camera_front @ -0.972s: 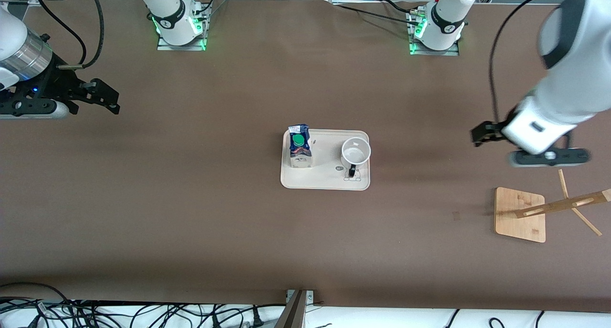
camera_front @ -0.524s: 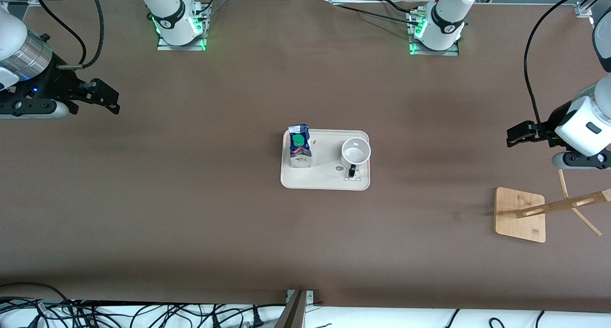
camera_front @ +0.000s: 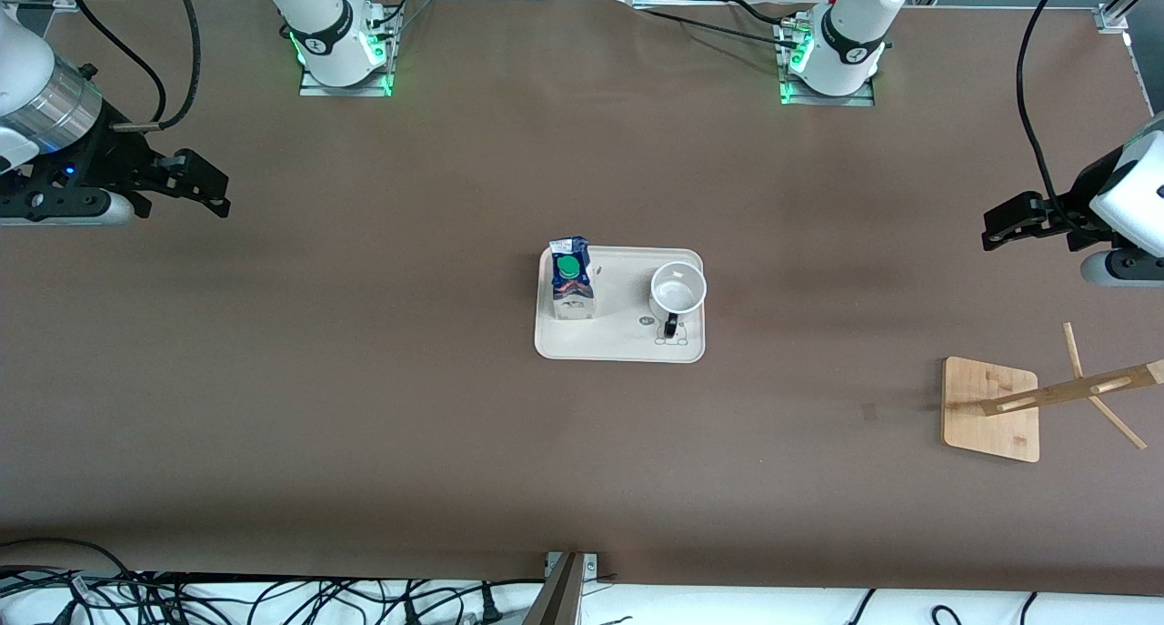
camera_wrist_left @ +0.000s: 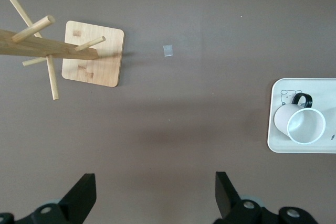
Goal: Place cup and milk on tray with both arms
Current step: 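Open the left gripper and raise it away from the mug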
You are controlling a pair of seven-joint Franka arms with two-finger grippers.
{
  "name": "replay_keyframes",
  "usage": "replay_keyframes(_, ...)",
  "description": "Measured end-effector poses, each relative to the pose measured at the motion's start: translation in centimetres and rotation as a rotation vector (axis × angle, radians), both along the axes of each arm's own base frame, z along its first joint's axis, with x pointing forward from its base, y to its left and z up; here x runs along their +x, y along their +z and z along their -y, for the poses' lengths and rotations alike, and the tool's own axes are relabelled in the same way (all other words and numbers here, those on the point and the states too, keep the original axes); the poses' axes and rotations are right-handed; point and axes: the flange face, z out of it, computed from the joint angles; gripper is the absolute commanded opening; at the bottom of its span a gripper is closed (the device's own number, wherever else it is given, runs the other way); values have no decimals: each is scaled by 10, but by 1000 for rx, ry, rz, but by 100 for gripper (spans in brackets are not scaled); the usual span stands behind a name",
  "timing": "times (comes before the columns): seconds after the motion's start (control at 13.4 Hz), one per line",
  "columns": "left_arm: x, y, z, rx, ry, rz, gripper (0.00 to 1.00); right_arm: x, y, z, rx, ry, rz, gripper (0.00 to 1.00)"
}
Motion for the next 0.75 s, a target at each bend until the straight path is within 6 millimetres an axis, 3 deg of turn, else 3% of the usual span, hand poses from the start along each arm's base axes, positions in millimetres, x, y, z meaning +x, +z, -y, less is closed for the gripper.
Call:
replay_keyframes(0.37, -2, -21, -21, 12, 38, -23, 100, 0, 0, 0, 0, 1, 0, 100)
replay_keyframes(0.75, -18, -22, -30, 23, 56, 22, 100, 0, 0, -1, 0, 2, 1, 100)
